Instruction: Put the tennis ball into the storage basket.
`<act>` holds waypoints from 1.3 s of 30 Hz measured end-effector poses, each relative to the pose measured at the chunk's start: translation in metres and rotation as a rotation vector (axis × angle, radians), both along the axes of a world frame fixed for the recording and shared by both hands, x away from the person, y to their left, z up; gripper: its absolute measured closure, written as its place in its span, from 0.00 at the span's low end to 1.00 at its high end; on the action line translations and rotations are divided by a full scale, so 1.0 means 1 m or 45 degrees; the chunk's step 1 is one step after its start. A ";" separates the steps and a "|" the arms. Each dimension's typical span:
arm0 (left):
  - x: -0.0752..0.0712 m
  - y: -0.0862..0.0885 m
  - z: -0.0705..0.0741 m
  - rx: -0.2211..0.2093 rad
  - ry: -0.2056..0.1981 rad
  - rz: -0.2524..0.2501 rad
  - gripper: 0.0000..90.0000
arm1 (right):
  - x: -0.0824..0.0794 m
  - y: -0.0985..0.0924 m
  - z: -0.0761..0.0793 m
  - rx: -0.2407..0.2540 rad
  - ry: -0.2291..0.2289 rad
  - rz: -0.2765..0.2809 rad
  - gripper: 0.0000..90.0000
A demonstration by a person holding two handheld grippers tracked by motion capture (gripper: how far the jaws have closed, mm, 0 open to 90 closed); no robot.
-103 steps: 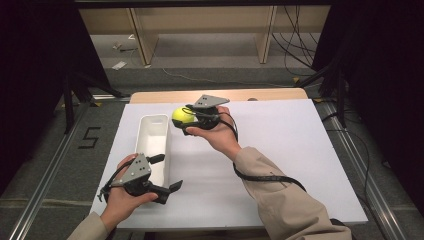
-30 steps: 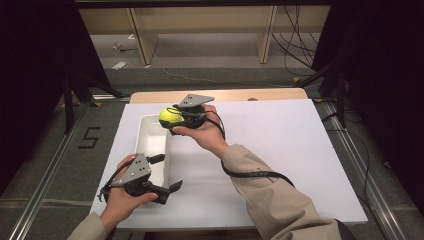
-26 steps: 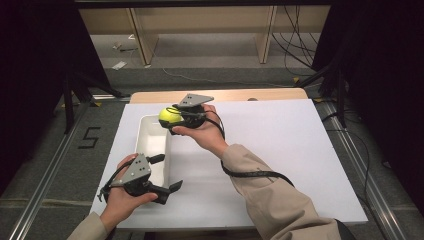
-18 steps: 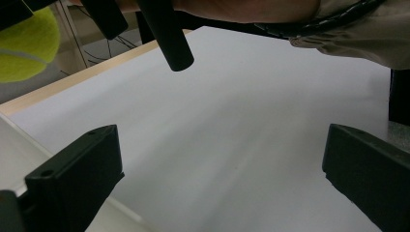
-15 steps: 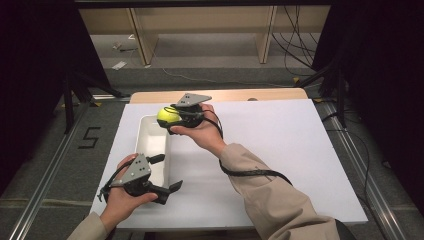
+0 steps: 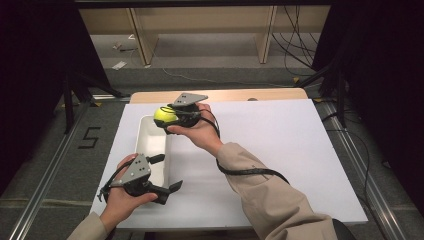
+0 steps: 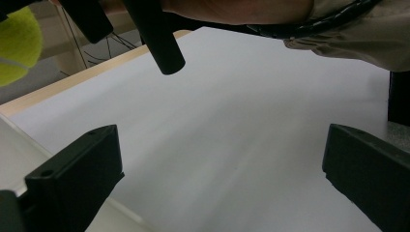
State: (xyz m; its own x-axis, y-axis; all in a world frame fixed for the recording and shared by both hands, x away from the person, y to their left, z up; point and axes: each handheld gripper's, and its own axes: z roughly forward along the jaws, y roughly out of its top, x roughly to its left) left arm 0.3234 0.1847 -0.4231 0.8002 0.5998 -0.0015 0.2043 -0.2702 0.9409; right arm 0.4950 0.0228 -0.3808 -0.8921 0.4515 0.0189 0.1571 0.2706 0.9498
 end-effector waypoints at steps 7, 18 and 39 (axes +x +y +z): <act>0.000 0.000 0.000 0.000 0.002 0.000 0.00 | 0.000 0.002 0.001 -0.003 0.003 0.003 0.31; 0.000 0.000 0.000 -0.001 0.002 -0.001 0.00 | 0.001 0.007 0.003 -0.005 -0.004 0.014 0.31; 0.000 0.000 0.000 -0.002 0.002 -0.001 0.00 | 0.003 0.016 0.005 -0.008 -0.001 0.030 0.31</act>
State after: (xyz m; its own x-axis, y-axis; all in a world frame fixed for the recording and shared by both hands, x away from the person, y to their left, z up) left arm 0.3233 0.1845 -0.4230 0.8008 0.5989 -0.0035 0.2053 -0.2690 0.9410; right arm 0.4979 0.0391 -0.3758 -0.9024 0.4307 0.0158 0.1503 0.2800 0.9482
